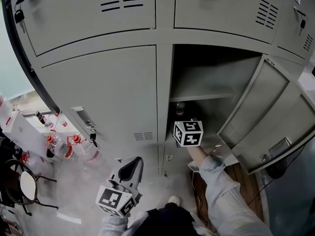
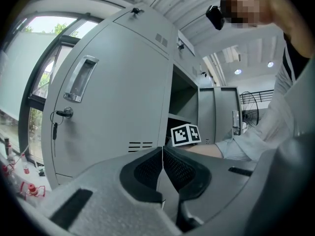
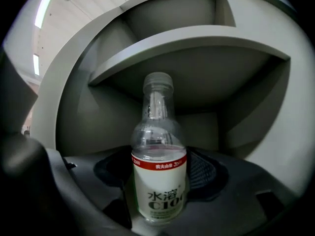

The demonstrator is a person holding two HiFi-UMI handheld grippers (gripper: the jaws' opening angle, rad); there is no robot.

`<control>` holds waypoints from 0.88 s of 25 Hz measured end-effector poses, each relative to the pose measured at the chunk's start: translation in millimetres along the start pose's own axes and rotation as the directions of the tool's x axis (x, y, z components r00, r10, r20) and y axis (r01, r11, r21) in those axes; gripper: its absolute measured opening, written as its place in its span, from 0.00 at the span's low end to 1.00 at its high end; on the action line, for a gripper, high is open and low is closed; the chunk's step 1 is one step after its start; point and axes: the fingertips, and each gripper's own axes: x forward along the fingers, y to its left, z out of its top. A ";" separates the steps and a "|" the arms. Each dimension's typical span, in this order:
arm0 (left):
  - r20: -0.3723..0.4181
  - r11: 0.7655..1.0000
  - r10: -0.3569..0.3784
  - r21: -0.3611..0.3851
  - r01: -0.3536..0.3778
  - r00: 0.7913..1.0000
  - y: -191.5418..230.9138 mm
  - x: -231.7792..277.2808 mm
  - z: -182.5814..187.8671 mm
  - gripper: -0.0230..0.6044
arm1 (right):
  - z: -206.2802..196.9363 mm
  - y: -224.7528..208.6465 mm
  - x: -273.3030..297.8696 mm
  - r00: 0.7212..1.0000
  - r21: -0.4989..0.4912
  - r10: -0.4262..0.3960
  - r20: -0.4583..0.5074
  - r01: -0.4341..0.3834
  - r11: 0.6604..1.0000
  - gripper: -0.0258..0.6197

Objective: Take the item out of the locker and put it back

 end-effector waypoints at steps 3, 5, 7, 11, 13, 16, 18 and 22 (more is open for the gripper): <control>0.006 1.000 -0.014 0.004 0.014 1.000 -5.4 -7.7 2.1 0.06 | -8.3 3.8 0.2 0.998 0.049 0.019 -0.064 -0.016 0.999 0.53; 0.009 1.000 -0.027 0.007 0.027 1.000 -8.1 -14.8 3.5 0.05 | -9.2 2.5 -10.8 0.997 0.112 0.029 -0.072 -0.021 0.993 0.59; 0.011 0.999 -0.043 0.012 0.043 0.999 -10.4 -22.8 3.6 0.05 | 0.0 2.3 -31.6 0.999 0.179 0.042 -0.033 -0.035 0.983 0.65; 0.022 0.996 -0.088 0.012 0.088 0.996 -16.2 -34.1 1.7 0.06 | 31.3 15.5 -97.3 0.994 0.259 0.111 0.014 -0.111 0.959 0.66; 0.031 0.994 -0.110 0.010 0.109 0.993 -19.1 -37.6 0.4 0.06 | 48.5 24.1 -139.4 0.992 0.261 0.115 0.041 -0.122 0.958 0.66; 0.040 0.990 -0.143 -0.004 0.143 0.989 -26.4 -39.7 -4.7 0.05 | 58.3 38.9 -204.2 0.991 0.261 0.116 0.062 -0.128 0.957 0.66; 0.039 0.987 -0.159 -0.016 0.159 0.987 -31.7 -39.3 -10.3 0.06 | 48.2 45.5 -243.3 0.994 0.247 0.103 0.043 -0.110 0.963 0.66; 0.017 0.986 -0.165 -0.028 0.165 0.986 -35.4 -40.6 -24.4 0.05 | 2.7 39.5 -308.8 0.995 0.235 -0.083 -0.061 0.095 0.967 0.33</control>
